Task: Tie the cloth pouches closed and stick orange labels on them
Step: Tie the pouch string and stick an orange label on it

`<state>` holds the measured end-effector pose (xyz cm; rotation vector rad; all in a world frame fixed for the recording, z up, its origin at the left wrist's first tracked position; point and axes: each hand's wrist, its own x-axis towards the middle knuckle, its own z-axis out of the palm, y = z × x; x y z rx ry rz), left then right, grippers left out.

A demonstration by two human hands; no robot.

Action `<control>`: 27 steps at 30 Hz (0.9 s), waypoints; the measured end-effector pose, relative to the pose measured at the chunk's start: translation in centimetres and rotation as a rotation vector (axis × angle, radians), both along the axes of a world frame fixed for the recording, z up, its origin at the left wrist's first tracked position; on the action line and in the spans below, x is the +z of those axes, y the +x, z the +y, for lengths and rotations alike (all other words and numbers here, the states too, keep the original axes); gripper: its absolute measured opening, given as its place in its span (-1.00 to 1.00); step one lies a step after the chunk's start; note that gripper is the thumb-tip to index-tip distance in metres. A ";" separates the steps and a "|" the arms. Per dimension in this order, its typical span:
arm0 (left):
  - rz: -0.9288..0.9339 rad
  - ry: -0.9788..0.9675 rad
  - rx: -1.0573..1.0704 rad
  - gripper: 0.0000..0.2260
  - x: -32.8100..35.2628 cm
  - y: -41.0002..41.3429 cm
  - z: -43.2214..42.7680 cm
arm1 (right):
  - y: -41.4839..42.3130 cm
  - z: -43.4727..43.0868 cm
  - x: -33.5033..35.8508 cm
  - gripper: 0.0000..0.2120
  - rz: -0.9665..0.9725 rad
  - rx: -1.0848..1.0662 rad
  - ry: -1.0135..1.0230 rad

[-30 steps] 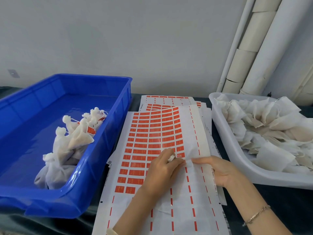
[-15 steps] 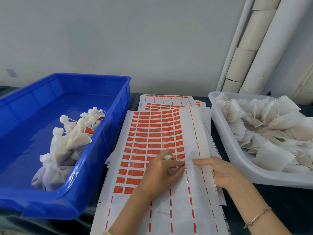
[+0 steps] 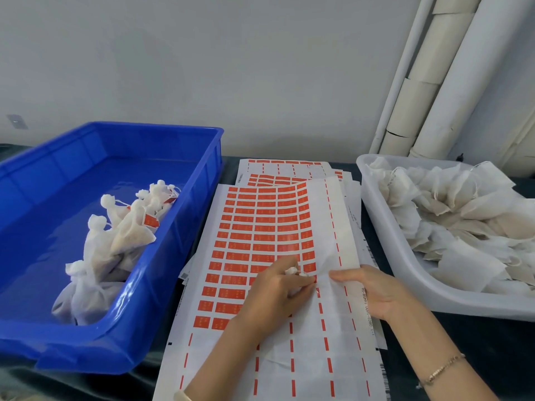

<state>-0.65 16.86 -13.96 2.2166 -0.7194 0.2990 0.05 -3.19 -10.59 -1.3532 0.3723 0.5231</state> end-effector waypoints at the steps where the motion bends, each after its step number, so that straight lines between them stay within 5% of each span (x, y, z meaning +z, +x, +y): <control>1: -0.015 0.015 0.005 -0.78 0.0 -0.1 0.0 | 0.0 0.0 0.0 -0.59 0.001 0.003 -0.003; 15: -0.140 0.065 0.130 -0.84 0.2 -0.7 -0.7 | -0.3 -0.3 -0.3 -0.60 -0.055 0.069 0.041; 21: -0.137 -0.047 0.226 -0.84 0.4 -0.7 -0.5 | -1.4 -0.3 0.2 -0.51 -0.175 0.049 -0.234; 27: -0.128 -0.067 0.203 -0.83 0.4 -0.7 -0.6 | -1.8 0.2 1.1 -0.55 -0.142 0.118 -0.200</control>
